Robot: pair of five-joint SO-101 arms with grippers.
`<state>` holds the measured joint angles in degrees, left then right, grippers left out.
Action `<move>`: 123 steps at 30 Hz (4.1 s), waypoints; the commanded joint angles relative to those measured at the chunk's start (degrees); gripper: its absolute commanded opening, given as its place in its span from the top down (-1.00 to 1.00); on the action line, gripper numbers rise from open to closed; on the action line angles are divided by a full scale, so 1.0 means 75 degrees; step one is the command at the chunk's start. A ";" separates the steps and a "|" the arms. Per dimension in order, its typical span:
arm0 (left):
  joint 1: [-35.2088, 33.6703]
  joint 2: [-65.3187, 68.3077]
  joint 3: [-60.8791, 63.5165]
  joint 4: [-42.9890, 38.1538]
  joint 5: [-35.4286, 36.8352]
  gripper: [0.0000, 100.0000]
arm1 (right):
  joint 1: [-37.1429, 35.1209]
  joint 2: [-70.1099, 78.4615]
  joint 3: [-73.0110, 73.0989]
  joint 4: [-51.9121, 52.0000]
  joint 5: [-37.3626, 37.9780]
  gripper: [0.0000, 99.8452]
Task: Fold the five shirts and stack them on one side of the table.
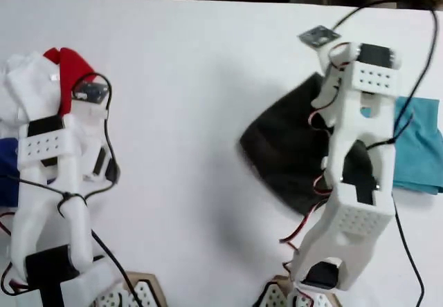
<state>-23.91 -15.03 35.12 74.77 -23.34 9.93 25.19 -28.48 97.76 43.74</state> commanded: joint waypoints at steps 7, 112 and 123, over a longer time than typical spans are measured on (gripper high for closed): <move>0.0082 -0.0434 -0.0041 0.0000 0.0070 0.54 | 0.0826 -0.0651 -0.0070 -0.0358 -0.0059 0.96; 0.0070 -0.0434 -0.0029 0.0152 0.0070 0.54 | 0.5374 0.2479 -0.5497 -0.0006 -0.0539 0.96; 0.0035 -0.0434 -0.0076 0.0164 0.0070 0.54 | 0.5445 0.2936 -0.5310 -0.0475 -0.0574 0.93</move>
<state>-23.91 -15.03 35.12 75.91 -23.34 49.67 49.19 -66.90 95.21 39.96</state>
